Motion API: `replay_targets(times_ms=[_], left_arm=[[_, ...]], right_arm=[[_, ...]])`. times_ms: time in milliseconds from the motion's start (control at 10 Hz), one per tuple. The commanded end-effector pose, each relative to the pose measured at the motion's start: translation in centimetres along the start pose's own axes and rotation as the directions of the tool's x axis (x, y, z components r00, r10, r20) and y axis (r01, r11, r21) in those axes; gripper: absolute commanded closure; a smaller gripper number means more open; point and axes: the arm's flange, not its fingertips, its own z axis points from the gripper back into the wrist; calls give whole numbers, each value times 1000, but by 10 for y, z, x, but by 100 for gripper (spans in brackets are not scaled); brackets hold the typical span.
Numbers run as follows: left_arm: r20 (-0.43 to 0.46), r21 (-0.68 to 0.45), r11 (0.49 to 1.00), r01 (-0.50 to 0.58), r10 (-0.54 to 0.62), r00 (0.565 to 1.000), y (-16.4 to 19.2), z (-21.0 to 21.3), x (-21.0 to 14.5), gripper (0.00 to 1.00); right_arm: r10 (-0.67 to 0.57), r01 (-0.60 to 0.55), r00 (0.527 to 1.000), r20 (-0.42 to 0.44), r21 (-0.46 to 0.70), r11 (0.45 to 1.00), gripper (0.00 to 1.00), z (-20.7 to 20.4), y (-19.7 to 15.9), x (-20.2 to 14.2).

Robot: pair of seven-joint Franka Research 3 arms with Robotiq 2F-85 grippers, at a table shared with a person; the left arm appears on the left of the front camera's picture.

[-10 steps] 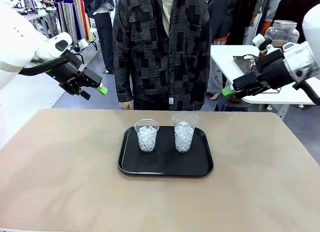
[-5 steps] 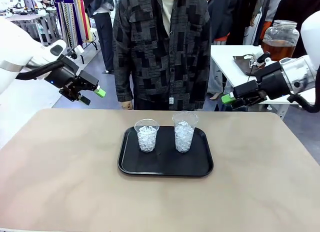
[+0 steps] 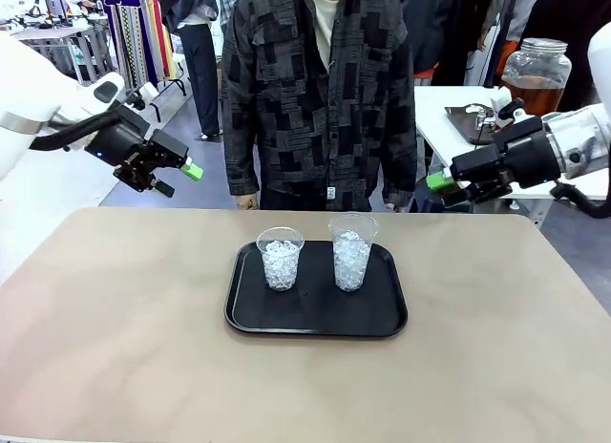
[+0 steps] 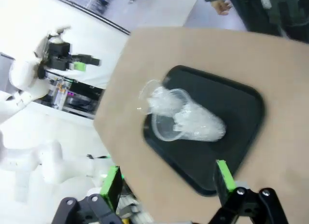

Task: Pour the drink into the iced cup.
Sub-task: Pick up the iced cup indicated by the human and present it to them.

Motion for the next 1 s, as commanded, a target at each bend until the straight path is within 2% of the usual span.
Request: replay_targets(times_ms=[0,200,400,500,700,900], left_arm=[[38,-143,987,-73,79,996,19,8,11,0],[38,-240,965,-108,121,992,33,6,11,0],[-3,-366,909,-200,214,977,53,-1,6,0],[-40,-419,881,-219,223,974,61,-7,2,0],[-87,-515,816,-264,256,963,79,-14,-7,0],[-195,-565,740,-365,310,930,88,-21,-13,0]], right_arm=[[-210,203,978,11,194,960,0,8,-20,20],[-324,310,946,-1,295,904,0,17,-35,18],[-427,401,904,-27,396,826,0,18,-53,7],[-455,430,889,-49,430,794,0,18,-60,0],[-490,471,868,-86,457,755,0,14,-78,-12],[-495,479,865,-87,438,761,0,2,-94,-13]])
